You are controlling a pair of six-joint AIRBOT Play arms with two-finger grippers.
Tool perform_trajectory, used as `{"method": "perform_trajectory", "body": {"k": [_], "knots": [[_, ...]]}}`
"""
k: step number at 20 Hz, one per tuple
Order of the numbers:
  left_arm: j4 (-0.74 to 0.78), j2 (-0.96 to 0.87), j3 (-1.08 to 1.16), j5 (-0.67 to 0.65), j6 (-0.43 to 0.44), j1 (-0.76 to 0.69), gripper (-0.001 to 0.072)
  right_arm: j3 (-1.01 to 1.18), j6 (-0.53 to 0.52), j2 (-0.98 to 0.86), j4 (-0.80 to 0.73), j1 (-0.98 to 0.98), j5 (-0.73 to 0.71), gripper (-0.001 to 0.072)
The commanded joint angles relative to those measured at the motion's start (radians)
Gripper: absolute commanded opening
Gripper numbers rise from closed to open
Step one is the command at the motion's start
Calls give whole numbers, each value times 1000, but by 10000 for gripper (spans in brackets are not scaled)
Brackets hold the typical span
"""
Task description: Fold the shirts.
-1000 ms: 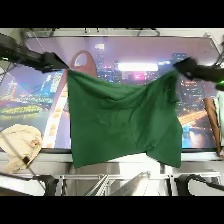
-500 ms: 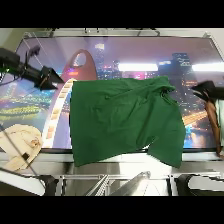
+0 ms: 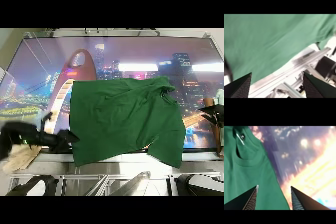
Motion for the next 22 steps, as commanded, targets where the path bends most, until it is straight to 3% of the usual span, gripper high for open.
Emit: {"method": "perform_trajectory", "body": {"k": [1, 4, 10, 14, 18, 22], "knots": [[-32, 136, -231, -140, 2, 1, 692, -21, -39, 6, 83, -11, 21, 463], [-25, 181, -254, -201, 1, 1, 692, -21, -39, 6, 84, -11, 33, 463], [0, 281, -201, -130, -42, 1, 692, -21, -35, 6, 84, -11, 48, 463], [13, 422, -202, -83, -174, 1, 692, -21, -35, 6, 84, -11, 48, 463], [179, 534, -204, -96, -343, 1, 691, -21, -35, 6, 85, -11, 48, 463], [179, 547, -254, -123, -348, 1, 691, -21, -34, 6, 86, -11, 52, 463]]}}
